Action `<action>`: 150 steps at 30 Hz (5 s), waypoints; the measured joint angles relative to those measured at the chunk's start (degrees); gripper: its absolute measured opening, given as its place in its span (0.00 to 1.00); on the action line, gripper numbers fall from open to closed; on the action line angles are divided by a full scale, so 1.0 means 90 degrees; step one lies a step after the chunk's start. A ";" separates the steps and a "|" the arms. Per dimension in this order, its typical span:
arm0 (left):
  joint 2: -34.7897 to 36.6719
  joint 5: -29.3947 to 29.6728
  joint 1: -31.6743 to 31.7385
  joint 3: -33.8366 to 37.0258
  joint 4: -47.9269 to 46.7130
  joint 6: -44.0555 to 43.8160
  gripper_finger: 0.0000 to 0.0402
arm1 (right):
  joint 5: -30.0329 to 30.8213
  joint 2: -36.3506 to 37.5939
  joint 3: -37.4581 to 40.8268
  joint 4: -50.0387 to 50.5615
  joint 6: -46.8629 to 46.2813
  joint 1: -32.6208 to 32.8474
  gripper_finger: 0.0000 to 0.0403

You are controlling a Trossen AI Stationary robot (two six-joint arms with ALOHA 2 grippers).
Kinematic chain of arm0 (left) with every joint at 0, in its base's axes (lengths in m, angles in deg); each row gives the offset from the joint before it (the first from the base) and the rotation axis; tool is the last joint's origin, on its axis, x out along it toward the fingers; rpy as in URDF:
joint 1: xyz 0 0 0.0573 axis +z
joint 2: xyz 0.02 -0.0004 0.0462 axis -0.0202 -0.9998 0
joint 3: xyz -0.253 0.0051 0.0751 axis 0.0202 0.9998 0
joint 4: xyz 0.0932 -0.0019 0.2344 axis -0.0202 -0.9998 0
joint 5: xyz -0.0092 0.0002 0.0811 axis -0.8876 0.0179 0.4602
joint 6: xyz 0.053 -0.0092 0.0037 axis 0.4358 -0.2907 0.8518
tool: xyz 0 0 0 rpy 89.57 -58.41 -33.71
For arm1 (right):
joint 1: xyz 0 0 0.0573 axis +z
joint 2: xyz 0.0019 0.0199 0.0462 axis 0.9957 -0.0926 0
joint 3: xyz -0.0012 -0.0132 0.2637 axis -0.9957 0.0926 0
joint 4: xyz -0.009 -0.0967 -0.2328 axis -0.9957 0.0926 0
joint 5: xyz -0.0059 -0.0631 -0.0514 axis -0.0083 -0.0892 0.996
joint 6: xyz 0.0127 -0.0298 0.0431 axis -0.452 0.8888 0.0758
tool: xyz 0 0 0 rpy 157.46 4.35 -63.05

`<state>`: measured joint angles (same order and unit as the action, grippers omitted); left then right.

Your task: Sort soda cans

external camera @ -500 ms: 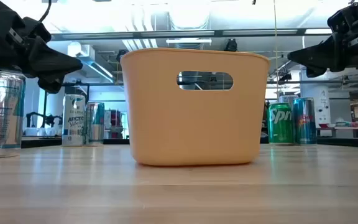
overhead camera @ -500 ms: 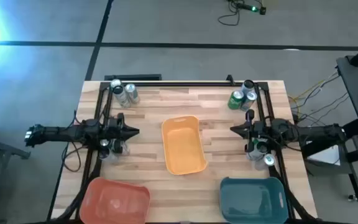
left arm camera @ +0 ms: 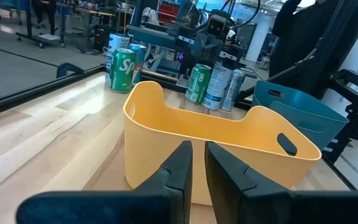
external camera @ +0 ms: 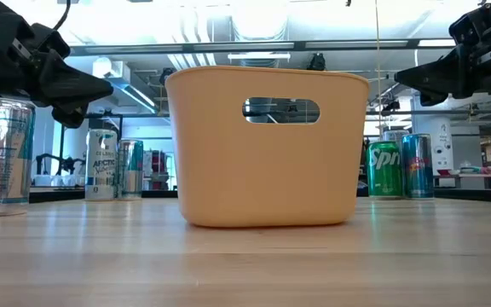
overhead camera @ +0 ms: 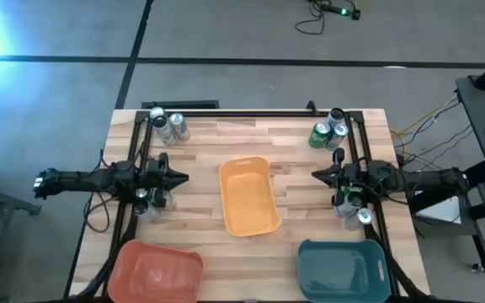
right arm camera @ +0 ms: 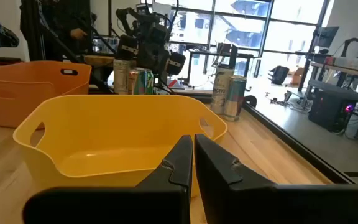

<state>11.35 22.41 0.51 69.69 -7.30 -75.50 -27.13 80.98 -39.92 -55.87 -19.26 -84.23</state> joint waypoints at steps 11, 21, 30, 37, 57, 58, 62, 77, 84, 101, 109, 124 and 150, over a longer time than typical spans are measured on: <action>0.0000 0.0000 0.0000 0.0001 0.0000 0.0000 0.07 | 0.0000 -0.0002 -0.0002 0.0000 0.0000 0.0000 0.03; 0.0000 -0.0001 0.0000 0.0000 0.0000 -0.0001 0.07 | 0.0000 -0.0002 -0.0001 0.0002 -0.0001 0.0001 0.03; 0.0001 0.0000 0.0000 0.0002 0.0000 0.0000 0.07 | 0.0000 -0.0002 -0.0001 0.0001 0.0000 0.0001 0.03; 0.0000 0.0000 -0.0002 0.0002 0.0000 -0.0002 0.07 | 0.0000 -0.0002 -0.0002 0.0000 0.0000 0.0001 0.03; 0.0001 -0.0001 -0.0001 0.0001 0.0000 0.0000 0.07 | -0.0002 -0.0002 0.0000 0.0002 0.0000 0.0002 0.03; 0.0001 -0.0002 -0.0001 0.0001 0.0000 -0.0002 0.07 | 0.0000 -0.0002 0.0000 0.0002 0.0000 0.0000 0.03; 0.0002 0.0000 -0.0001 0.0000 0.0000 -0.0002 0.07 | -0.0001 -0.0002 -0.0001 0.0002 0.0000 0.0000 0.03; -0.0001 -0.0002 0.0001 0.0000 0.0000 0.0000 0.07 | 0.0000 -0.0002 0.0000 0.0002 0.0000 0.0000 0.03; 0.0002 -0.0002 -0.0002 0.0000 0.0000 0.0000 0.07 | -0.0247 0.0015 -0.0002 -0.0623 -0.1603 0.0002 0.03; 0.0002 0.0004 -0.0001 0.0000 0.0005 0.0211 0.07 | 0.2829 -0.0135 -0.0015 -0.3443 -0.4895 -0.0039 0.03; 0.0001 0.0158 -0.0002 0.0001 0.0008 0.0214 0.07 | 0.1887 -0.1773 -0.2672 0.0319 -0.4070 0.0129 0.04; 0.0007 0.0334 0.0003 -0.0007 0.1889 -0.0776 0.07 | 0.0921 -0.6142 -0.8947 1.0260 -0.6046 0.0157 0.61; -0.0851 0.0595 0.0005 -0.0005 0.2097 -0.2541 0.29 | -0.0276 -0.5747 -0.7595 1.0818 -1.1074 0.2020 0.88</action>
<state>3.69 27.77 0.55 69.65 11.57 -98.37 -29.61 29.25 -108.28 41.49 -118.92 -66.05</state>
